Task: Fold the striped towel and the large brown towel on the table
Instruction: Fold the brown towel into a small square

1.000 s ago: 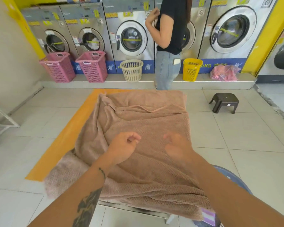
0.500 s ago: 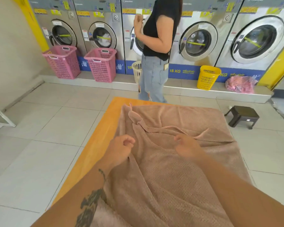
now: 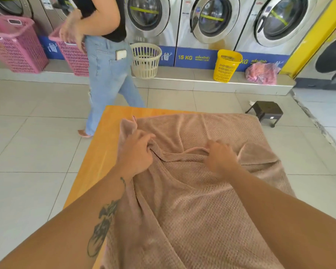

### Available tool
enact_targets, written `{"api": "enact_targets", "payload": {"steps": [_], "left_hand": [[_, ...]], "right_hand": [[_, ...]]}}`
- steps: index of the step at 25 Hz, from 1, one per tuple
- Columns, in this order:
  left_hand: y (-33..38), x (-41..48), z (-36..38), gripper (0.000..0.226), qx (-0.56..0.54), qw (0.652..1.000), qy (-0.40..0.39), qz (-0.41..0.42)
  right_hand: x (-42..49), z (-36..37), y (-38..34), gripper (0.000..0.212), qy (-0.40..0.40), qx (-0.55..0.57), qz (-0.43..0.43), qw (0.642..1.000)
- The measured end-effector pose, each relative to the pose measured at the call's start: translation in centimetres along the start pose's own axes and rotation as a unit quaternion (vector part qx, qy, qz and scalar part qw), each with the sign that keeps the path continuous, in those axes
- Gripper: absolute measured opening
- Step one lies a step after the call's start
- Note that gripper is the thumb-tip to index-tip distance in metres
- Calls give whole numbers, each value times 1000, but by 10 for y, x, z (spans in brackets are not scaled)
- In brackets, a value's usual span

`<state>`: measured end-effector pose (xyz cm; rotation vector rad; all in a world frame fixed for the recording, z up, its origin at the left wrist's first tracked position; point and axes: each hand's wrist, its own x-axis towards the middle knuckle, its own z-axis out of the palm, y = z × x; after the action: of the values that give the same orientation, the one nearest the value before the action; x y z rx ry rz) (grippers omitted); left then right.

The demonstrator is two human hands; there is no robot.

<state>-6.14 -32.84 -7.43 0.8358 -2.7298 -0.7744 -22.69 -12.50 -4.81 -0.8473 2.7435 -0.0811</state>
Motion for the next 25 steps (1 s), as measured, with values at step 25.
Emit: {"api": "enact_targets", "payload": {"steps": [25], "left_hand": [[-23, 42, 16, 41, 99, 989, 60, -94]], "right_hand": [[94, 0, 18, 57, -22, 174, -60, 983]]}}
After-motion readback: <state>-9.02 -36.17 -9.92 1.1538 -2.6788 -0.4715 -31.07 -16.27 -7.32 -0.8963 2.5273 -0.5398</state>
